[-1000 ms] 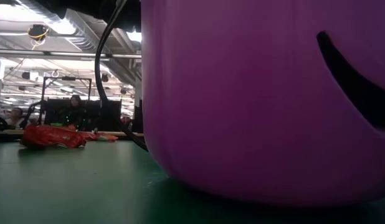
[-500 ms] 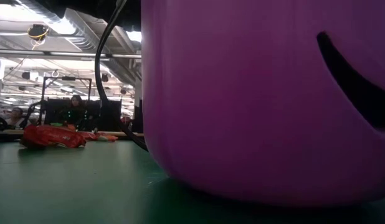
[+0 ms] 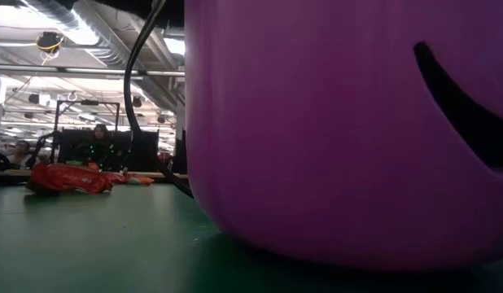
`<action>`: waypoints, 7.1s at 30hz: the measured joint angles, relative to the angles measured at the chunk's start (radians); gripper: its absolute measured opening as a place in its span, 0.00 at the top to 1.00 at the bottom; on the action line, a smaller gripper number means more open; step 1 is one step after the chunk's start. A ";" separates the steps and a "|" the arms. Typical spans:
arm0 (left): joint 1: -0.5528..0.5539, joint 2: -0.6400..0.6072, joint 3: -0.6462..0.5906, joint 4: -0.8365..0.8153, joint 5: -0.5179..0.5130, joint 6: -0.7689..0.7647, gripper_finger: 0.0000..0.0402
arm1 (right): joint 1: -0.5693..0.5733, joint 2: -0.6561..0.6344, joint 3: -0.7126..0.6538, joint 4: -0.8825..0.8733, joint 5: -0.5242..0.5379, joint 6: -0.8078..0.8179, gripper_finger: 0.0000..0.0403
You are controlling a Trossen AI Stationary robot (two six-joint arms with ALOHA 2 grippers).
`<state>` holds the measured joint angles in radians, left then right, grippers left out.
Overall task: Sort candy
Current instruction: Put the orange candy into the orange bucket, then put the red candy into the black bucket
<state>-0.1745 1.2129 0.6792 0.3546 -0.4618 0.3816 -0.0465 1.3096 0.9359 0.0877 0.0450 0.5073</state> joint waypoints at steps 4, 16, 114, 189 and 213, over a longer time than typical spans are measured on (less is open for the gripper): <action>0.003 -0.021 0.037 -0.060 0.012 -0.037 0.46 | -0.030 -0.097 0.034 -0.282 0.108 -0.019 1.00; 0.107 -0.068 0.047 -0.090 0.323 -0.237 0.47 | -0.128 -0.273 0.093 -1.098 0.467 0.180 1.00; 0.200 -0.067 0.046 -0.147 0.352 -0.319 0.47 | 0.452 -0.061 0.050 -0.359 0.658 -0.046 0.60; 1.104 0.305 0.051 -0.922 0.082 -0.478 0.92 | 0.453 -0.078 0.050 -0.141 0.388 -0.271 0.60; 0.654 -0.191 0.183 -0.736 0.585 -0.611 0.99 | 0.452 -0.078 0.050 -0.139 0.557 -0.304 0.60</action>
<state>0.4799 1.0220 0.8627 -0.3810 0.1230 -0.2291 0.4053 1.2318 0.9859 -0.0514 0.6022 0.2035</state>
